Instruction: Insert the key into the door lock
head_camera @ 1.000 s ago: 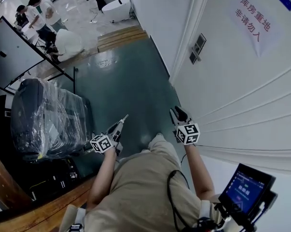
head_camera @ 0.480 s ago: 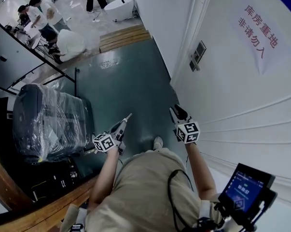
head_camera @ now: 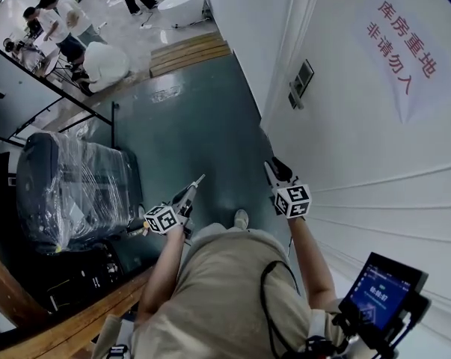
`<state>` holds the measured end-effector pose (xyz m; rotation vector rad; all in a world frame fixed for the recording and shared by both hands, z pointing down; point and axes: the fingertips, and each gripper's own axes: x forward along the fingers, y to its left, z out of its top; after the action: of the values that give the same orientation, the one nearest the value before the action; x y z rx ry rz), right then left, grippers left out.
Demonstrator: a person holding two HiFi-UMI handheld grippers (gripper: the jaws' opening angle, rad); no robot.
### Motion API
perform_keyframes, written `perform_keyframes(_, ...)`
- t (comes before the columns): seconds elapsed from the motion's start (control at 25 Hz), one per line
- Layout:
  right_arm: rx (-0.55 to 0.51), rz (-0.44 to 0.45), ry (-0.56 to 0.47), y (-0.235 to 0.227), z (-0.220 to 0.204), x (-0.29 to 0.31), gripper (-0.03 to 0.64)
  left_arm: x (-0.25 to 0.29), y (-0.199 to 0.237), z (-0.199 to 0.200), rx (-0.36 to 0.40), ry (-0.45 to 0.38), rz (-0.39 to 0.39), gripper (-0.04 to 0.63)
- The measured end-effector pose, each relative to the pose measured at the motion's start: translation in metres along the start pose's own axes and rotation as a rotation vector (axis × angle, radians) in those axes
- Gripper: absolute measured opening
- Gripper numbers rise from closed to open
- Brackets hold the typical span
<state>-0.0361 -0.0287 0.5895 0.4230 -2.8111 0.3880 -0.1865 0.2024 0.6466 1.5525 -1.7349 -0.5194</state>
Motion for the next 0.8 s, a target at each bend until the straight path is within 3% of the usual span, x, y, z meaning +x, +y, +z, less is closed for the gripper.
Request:
perform_keyframes(0.16,0.013,-0.026,0.002,0.002,0.001,-0.01,0.112,-0.004,-0.004,0.005,0.008,0.02,-0.009,0.032)
perform_keyframes(0.56,0.061,-0.093,0.002,-0.035,0.0,0.0,0.111,0.049,-0.005,0.028,0.035,0.099,-0.053,0.032)
perform_keyframes(0.8,0.075,-0.145,-0.004,-0.044,0.018,0.022,0.112,0.079,0.008,0.061,0.044,0.139,-0.098,0.032)
